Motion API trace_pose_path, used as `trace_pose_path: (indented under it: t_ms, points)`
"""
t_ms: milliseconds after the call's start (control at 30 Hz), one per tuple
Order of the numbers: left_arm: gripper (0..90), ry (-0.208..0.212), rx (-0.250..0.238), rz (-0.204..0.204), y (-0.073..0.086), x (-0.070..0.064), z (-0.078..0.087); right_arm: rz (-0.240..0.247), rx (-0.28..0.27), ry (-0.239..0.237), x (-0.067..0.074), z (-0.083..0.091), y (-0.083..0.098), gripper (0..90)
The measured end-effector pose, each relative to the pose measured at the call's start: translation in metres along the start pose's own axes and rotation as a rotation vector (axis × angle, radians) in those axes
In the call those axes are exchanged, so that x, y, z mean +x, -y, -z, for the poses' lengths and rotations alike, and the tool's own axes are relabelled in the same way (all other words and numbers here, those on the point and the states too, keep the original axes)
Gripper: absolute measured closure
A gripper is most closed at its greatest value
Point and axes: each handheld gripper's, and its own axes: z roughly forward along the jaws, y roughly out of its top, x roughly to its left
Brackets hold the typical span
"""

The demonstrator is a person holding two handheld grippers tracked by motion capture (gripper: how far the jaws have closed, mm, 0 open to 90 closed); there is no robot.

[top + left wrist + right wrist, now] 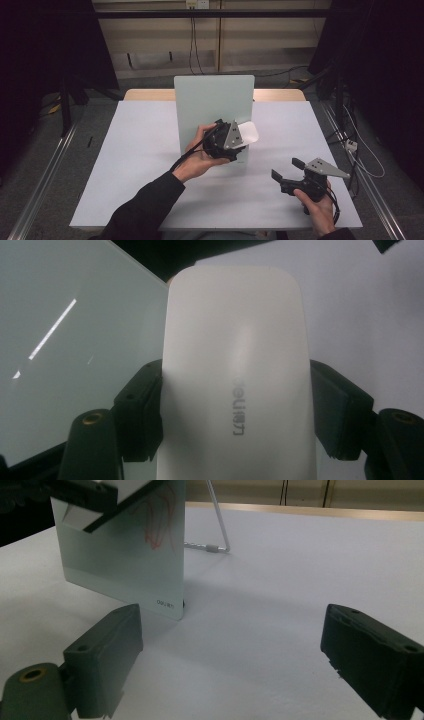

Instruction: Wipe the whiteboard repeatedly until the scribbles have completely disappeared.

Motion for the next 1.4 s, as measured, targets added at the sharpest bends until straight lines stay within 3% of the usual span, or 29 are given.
trace_pose_path:
  t_ms: [267, 533, 933, 1133, 1400]
  points:
    - [31.0, -0.032, -0.026, 0.014, -0.009, 0.015, 0.008, -0.001, 0.0, -0.004, 0.0, 0.0, 0.0, 9.7]
    - [31.0, 0.007, 0.004, -0.013, 0.004, -0.003, -0.001, -0.004, 0.0, -0.005, 0.001, 0.0, 0.0, 9.7]
    - [31.0, 0.061, 0.052, -0.011, 0.018, -0.026, -0.014, 0.001, 0.003, -0.007, 0.001, 0.0, 0.0, 9.7]
    - [31.0, 0.054, 0.042, 0.008, 0.015, -0.021, -0.012, -0.002, 0.001, -0.007, 0.001, 0.0, 0.0, 9.7]
    - [31.0, 0.005, 0.015, 0.012, -0.003, -0.001, -0.002, -0.003, 0.0, -0.008, 0.0, 0.0, 0.0, 9.7]
